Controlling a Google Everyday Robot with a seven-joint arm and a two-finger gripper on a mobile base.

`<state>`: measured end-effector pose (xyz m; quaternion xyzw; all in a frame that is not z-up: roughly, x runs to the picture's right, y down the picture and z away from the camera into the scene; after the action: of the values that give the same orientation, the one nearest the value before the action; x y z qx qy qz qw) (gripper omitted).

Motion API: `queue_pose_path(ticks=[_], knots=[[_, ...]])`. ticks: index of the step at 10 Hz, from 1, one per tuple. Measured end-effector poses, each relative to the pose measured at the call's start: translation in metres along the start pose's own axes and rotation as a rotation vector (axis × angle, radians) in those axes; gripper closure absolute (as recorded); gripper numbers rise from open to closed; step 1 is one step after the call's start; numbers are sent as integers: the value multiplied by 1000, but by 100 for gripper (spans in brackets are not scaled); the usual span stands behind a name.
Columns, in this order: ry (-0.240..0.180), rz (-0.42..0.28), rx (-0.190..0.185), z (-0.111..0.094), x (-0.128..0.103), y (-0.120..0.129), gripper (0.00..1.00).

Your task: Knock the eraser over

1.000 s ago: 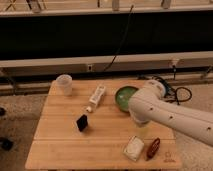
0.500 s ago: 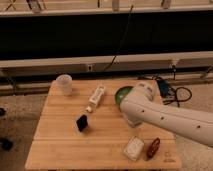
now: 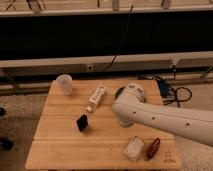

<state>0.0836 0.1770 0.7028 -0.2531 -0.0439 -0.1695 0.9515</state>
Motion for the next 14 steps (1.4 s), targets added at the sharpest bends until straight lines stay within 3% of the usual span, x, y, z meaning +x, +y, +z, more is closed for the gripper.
queue_pose_path(ticks=[2, 9, 11, 14], knots=[[-13, -25, 0, 8, -8, -3, 97], [-47, -116, -3, 24, -35, -16, 97], [-66, -161, -8, 30, -57, -26, 97], [-73, -195, -14, 34, -63, -29, 97]])
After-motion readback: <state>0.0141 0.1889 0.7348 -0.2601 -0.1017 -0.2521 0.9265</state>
